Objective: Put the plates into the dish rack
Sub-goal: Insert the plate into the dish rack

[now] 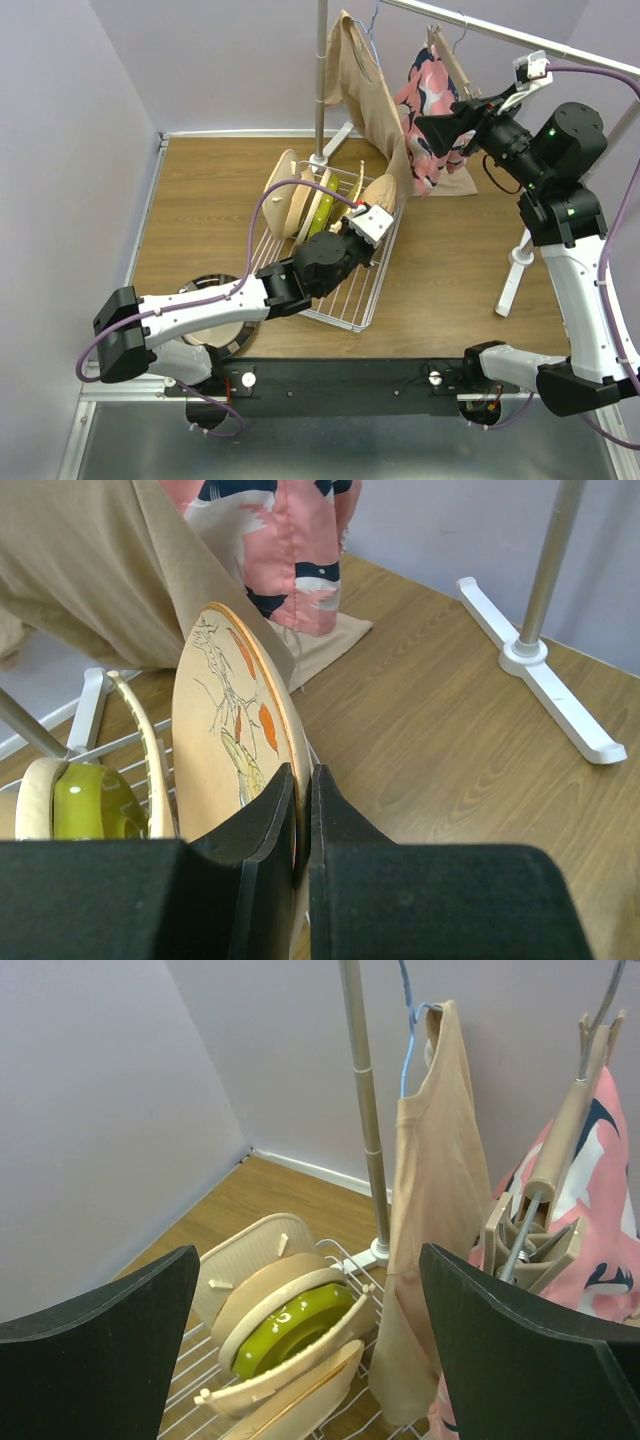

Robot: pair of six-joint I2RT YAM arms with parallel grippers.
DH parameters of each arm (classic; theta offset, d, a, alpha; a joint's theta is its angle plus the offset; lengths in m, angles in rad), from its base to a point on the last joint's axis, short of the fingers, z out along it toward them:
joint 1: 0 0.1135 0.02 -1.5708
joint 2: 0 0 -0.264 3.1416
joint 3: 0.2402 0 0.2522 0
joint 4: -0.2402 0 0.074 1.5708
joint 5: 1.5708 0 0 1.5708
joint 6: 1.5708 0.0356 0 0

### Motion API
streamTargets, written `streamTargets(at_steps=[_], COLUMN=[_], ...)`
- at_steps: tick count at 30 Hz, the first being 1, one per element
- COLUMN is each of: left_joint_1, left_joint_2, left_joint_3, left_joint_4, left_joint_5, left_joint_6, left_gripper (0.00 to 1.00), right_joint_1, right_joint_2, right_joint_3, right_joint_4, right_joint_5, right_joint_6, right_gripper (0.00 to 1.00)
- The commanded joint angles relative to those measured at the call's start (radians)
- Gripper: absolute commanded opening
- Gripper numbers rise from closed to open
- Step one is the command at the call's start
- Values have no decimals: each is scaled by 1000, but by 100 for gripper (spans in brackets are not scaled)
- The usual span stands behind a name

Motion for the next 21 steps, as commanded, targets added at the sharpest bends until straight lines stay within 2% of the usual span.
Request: streamTargets(at_steps=[1,21], left_joint_1=[42,121], left_joint_2=[-7,77], left_joint_3=[8,-9], left_joint_4=[213,275], left_joint_5=[17,50], left_joint_6=[-39,-134], left_gripper=[0,0], right_joint_1=[-14,-28], right_joint_2=[-22,-15], right_joint_3=[-19,-34], right_joint_4=[17,19], right_joint_5=[-18,-23], right_joint_6=[16,18], right_gripper=[100,100])
